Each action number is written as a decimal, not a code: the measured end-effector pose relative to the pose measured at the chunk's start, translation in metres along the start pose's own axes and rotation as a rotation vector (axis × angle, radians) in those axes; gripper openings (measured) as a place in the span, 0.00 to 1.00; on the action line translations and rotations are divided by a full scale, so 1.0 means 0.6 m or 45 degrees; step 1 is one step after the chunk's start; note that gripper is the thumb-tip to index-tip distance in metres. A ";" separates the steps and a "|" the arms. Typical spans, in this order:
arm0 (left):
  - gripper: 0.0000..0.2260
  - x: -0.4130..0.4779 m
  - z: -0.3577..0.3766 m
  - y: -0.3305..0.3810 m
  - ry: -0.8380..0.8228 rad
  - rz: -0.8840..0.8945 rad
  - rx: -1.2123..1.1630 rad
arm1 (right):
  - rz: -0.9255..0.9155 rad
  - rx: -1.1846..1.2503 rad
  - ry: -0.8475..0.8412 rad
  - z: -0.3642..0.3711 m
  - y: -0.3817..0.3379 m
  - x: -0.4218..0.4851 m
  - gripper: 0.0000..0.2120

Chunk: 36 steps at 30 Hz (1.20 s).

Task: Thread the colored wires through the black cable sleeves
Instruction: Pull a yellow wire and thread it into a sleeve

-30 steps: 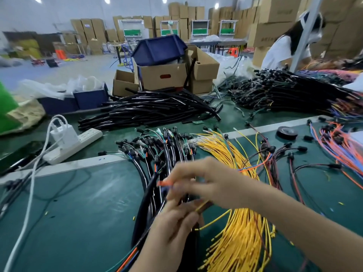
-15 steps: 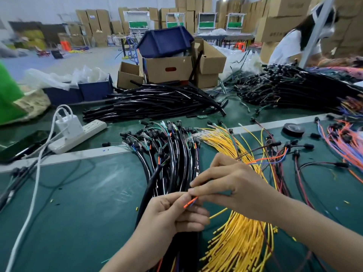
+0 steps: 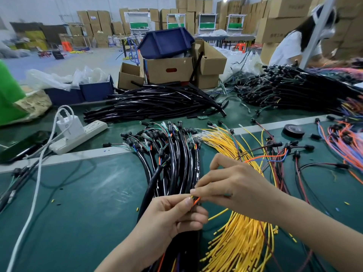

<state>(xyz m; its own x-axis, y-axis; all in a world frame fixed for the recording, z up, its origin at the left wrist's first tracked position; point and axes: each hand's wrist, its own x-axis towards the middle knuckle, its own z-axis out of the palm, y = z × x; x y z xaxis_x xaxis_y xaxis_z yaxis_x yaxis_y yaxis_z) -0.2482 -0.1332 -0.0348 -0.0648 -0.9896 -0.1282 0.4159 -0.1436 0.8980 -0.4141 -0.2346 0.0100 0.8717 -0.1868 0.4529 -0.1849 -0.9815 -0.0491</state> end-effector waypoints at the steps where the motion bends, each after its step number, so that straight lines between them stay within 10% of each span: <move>1: 0.11 0.000 -0.001 -0.001 0.002 0.008 0.018 | 0.015 0.009 -0.021 0.000 0.000 -0.001 0.11; 7: 0.10 0.002 0.010 -0.015 0.113 0.192 0.242 | 0.117 0.111 -0.177 -0.001 0.000 -0.002 0.14; 19: 0.11 -0.001 0.024 -0.017 0.740 0.630 0.105 | 0.544 0.690 0.256 0.045 -0.023 0.009 0.11; 36: 0.09 0.004 0.006 -0.030 0.873 0.817 0.324 | 0.749 1.176 0.367 0.062 -0.036 0.008 0.10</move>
<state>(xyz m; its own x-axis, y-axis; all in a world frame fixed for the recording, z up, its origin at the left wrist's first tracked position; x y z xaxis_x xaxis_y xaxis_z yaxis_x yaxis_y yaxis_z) -0.2591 -0.1328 -0.0501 0.6820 -0.6787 0.2725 -0.0258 0.3499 0.9364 -0.3891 -0.2160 -0.0198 0.6009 -0.7302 0.3251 -0.0214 -0.4213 -0.9067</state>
